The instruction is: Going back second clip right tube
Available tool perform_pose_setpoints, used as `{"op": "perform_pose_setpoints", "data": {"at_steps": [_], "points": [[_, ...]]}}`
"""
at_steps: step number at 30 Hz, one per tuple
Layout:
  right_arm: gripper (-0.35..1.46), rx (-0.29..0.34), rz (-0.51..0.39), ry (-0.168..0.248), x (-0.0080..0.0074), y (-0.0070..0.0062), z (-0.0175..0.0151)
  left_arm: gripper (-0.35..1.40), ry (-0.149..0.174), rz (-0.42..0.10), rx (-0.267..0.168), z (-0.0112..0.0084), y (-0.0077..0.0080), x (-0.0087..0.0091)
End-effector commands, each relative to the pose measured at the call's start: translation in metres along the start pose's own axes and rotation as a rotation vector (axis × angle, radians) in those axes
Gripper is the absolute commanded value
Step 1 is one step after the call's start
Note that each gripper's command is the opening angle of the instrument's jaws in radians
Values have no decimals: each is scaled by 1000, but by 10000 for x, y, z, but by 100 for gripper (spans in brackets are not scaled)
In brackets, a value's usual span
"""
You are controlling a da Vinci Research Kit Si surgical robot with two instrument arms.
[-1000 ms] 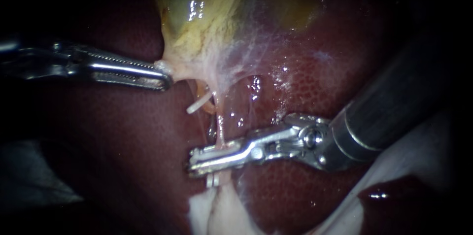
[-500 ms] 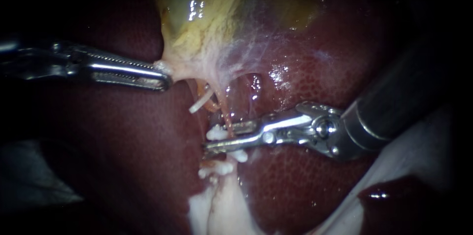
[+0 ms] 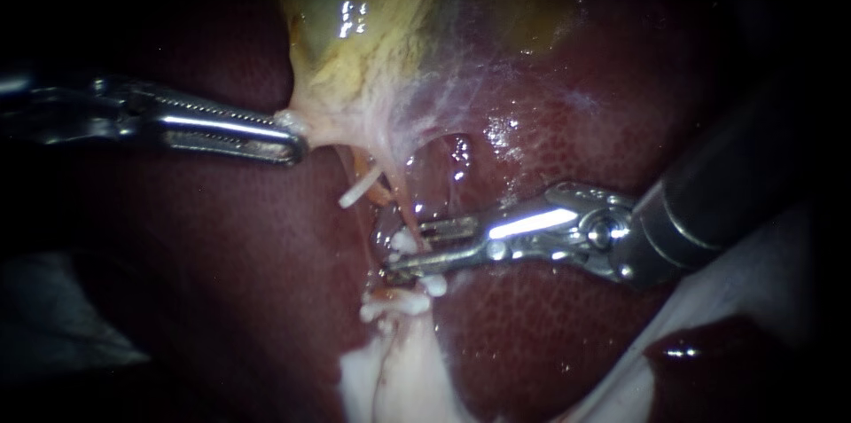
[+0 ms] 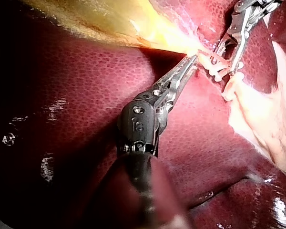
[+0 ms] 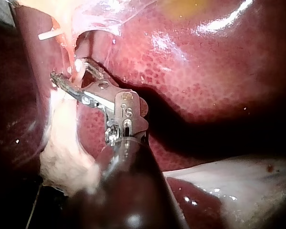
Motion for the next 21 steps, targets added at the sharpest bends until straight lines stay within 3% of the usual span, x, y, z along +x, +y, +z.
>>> {"op": "perform_pose_setpoints", "data": {"at_steps": [1, 8, 13, 21], "points": [[48, 0, -5, 0, 0, 0, -1, -35, 0, 0, 0, 0, 0, 0], [48, -28, -53, -49, 3, -1, -6, -35, 0, 0, -1, -1, 0, 0], [49, -26, -69, -50, 5, -6, -8, -35, 0, 0, -1, -1, 0, 0], [50, 80, -66, 1, 7, -23, 15, -35, 0, 0, 0, 0, 0, 0]]}}
